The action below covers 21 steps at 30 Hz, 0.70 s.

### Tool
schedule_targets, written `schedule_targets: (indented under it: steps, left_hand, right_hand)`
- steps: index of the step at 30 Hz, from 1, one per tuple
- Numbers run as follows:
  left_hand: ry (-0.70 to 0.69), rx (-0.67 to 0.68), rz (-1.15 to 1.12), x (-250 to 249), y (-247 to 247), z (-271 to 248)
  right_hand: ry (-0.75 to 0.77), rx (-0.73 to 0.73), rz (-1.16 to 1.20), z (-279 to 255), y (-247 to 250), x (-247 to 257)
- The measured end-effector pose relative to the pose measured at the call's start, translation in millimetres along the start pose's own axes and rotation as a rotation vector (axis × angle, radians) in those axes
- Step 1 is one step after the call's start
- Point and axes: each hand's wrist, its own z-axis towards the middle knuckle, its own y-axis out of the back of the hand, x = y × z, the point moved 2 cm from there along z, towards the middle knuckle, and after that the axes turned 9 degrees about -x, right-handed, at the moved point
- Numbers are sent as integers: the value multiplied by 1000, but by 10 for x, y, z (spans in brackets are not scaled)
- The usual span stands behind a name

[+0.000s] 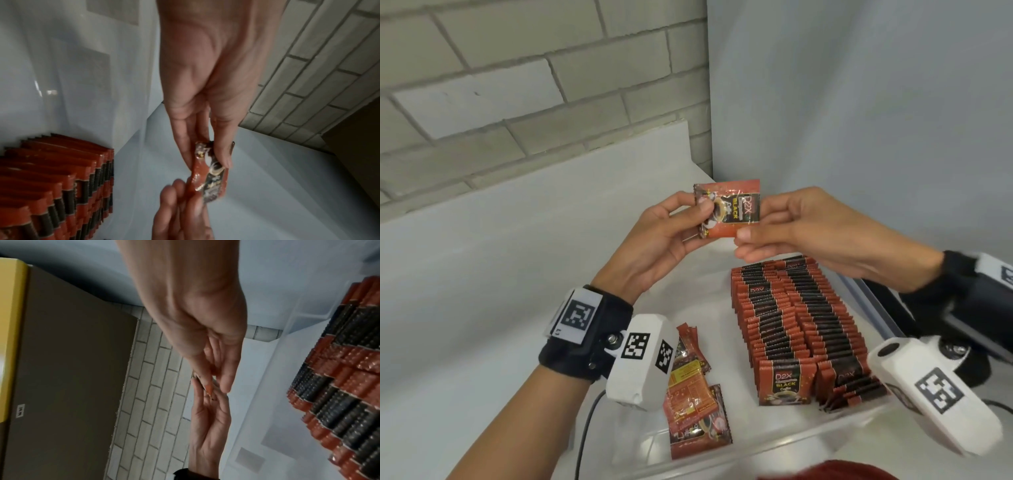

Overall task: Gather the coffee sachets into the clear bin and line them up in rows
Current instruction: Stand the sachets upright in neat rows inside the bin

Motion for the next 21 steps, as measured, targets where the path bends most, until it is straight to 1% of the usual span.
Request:
schedule_targets:
  steps: [3,7,9,11,12,15,16,18,20,21]
  left_hand:
    - [-8,-15,74,-69,-39,-34]
    - [4,-39,200,-122,-77,-120]
    - [35,-44,250,-116,-80,-178]
    - [101,-10,315,-95,-79,-264]
    - [146,25,360,-77,-68,-309]
    - [295,198,490,-42,-36,-489]
    - [336,227,523,-31,-16,-534]
    - [379,221,610,9,18,-597]
    - [383,214,728,82,26,-636]
    - [395,232,784,126,11,-655]
  right_hand:
    - [-16,-46,36,-19,91,40]
    - [-16,-35,43,-81,163,61]
    - [-3,-32,50,-129,174,45]
    - [14,-30,27,-203,187,14]
    - [27,-18,-12,-257,203,0]
    - [53,73,-204,-455,264,-61]
    - [49,105,-274,-524,286,-106]
    - [40,163,-429,-654,303,-231]
    - [74,205,-589,-743,267,-377]
    - [97,217,-654,-770,235,-446]
